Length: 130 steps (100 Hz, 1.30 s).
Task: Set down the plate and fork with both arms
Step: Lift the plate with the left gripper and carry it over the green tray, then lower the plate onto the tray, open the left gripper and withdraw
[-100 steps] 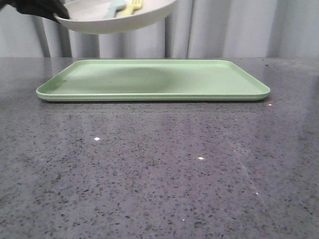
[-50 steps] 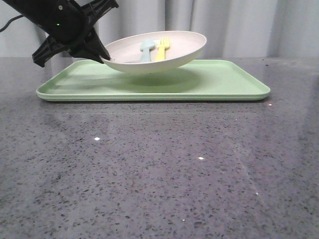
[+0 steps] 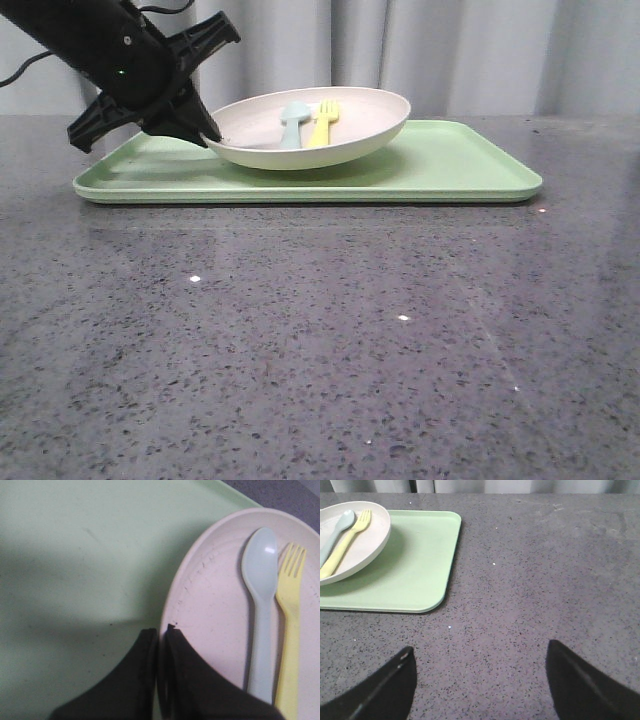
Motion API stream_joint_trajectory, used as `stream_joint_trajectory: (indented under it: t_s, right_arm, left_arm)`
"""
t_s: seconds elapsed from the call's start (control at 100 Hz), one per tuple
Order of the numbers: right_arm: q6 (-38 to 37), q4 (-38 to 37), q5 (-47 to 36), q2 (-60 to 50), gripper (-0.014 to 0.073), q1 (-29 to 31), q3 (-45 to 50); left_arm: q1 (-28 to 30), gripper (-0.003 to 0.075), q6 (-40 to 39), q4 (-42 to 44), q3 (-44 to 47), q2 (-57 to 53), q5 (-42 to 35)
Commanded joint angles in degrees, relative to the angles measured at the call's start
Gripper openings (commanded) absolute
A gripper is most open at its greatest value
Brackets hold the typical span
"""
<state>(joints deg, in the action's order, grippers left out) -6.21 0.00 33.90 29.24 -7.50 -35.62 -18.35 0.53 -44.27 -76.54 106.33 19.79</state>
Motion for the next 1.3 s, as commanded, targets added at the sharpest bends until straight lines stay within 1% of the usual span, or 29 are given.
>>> stream_joint_trajectory:
  t_s: [0.0, 0.05, 0.16, 0.25, 0.72, 0.79, 0.84, 0.94, 0.96, 0.98, 1.04, 1.05, 1.08, 1.13, 1.18, 1.29]
  right_arm:
    - [0.2, 0.0, -4.4, 0.6, 0.0543, 0.4, -2.1]
    - [0.2, 0.0, -4.4, 0.6, 0.0543, 0.4, -2.1]
    - [0.2, 0.0, -4.4, 0.6, 0.0543, 0.4, -2.1]
    - [0.2, 0.0, -4.4, 0.6, 0.0543, 0.4, -2.1]
    - [0.2, 0.0, -4.4, 0.6, 0.0543, 0.4, -2.1]
    - [0.2, 0.0, -4.4, 0.6, 0.0543, 0.4, -2.1]
    - [0.2, 0.0, -4.4, 0.6, 0.0543, 0.4, -2.1]
    - [0.2, 0.0, -4.4, 0.6, 0.0543, 0.4, -2.1]
    - [0.2, 0.0, -4.4, 0.6, 0.0543, 0.4, -2.1]
    - [0.2, 0.0, -4.4, 0.6, 0.0543, 0.4, -2.1]
    - [0.2, 0.0, -4.4, 0.6, 0.0543, 0.4, -2.1]
    - [0.2, 0.0, -4.4, 0.6, 0.0543, 0.4, -2.1]
    - [0.2, 0.0, -4.4, 0.6, 0.0543, 0.4, -2.1]
    - [0.2, 0.0, -4.3, 0.6, 0.0543, 0.4, -2.1]
    - [0.2, 0.0, -4.3, 0.6, 0.0543, 0.4, -2.1]
    - [0.2, 0.0, -4.3, 0.6, 0.0543, 0.4, -2.1]
  left_arm:
    - [-0.7, -0.0021, -0.9, -0.6, -2.2, -3.1, -2.3]
    - [-0.7, -0.0021, -1.1, 0.0, -2.2, -3.1, -2.1]
    - [-0.7, -0.0021, -5.2, 3.7, -1.5, -3.1, -2.0]
    - [-0.7, -0.0021, -6.7, 6.5, -1.5, -3.1, -1.4]
    - [-0.7, -0.0011, -6.7, 6.5, -1.5, -3.1, -0.4]
    - [-0.7, 0.0027, -6.7, 6.5, -1.5, -3.1, -0.4]
    - [-0.7, 0.0083, -6.7, 6.5, -1.5, -3.1, -0.4]
    - [-0.7, 0.0223, -6.7, 6.5, -1.5, -3.1, -0.4]
    - [-0.7, 0.0267, -6.7, 6.4, -1.5, -3.1, -0.4]
    - [-0.7, 0.0288, -6.7, 6.4, -1.5, -3.1, -0.4]
    - [-0.7, 0.0388, -6.7, 6.1, -1.5, -3.1, -0.4]
    - [-0.7, 0.0388, -6.7, 6.0, -1.5, -3.1, -0.4]
    - [-0.7, 0.0426, -6.7, 5.9, -1.5, -3.1, -0.4]
    - [-0.7, 0.0464, -6.7, 5.8, -1.5, -3.1, -0.4]
    - [-0.7, 0.0482, -6.7, 5.8, -1.8, -3.1, -0.4]
    - [-0.7, 0.0484, -6.7, 5.8, -1.8, -4.3, -0.4]
